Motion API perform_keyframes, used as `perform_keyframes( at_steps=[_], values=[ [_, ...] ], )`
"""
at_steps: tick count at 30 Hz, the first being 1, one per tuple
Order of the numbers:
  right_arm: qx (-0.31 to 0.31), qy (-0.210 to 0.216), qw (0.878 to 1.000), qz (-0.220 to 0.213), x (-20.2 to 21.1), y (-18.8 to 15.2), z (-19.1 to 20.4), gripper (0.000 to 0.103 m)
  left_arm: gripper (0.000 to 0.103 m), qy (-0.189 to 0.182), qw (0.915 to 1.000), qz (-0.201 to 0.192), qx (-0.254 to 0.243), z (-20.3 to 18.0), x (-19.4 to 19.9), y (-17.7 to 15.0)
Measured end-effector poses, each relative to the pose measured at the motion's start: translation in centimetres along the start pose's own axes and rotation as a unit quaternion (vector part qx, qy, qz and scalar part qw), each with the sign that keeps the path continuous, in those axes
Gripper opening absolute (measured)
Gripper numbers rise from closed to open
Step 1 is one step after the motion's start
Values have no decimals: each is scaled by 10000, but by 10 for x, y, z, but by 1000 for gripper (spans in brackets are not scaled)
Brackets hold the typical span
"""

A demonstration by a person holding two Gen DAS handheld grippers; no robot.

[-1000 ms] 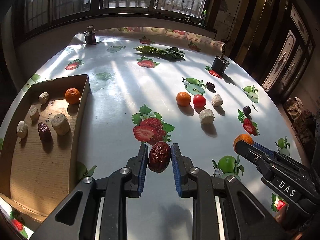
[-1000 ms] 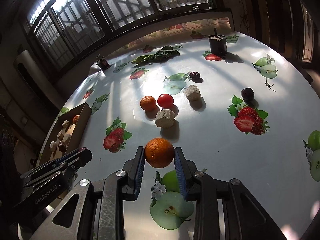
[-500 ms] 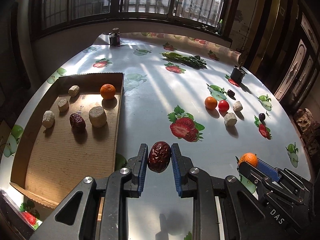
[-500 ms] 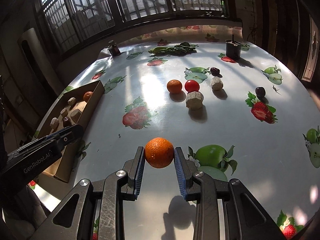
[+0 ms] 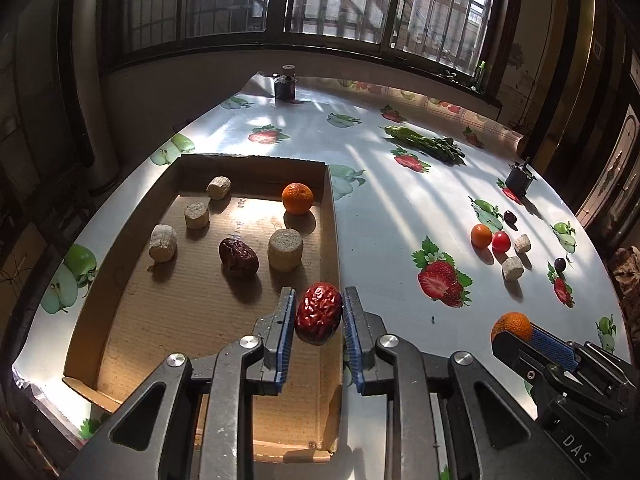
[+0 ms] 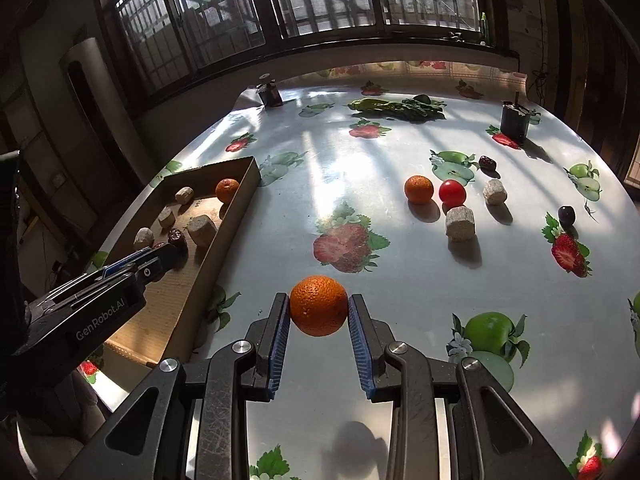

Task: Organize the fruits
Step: 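Carry the red date and orange into the tray and open both tools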

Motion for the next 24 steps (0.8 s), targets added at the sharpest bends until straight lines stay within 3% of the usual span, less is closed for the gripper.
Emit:
perform_keyframes(
  at_steps=[7,12,19,24],
  values=[
    [350,628,9972,191,-27,28,53,32,23,348,9972,-43,659,78,-5,37],
    [729,1040,9910,433,-58,42,99,32,23,698,9945,171,769,118,-23,52],
    [1041,1075,9844,928,-111,45,131,32,23,821,9902,909,675,132,-67,53],
    [1137,905,9833,1099,-135,50,134,33,23,916,9879,1124,549,130,-86,53]
  ],
)
Point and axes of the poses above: each gripper's, at about its wrist camera, not at the fingertips, and x roughly against the way its jaws point, z to its left, y to its top, the point moved 4 cm from there along -x, roughly the way its jaws point, and after that the axes turned 8 degrees about x, right-handed, at the moved point
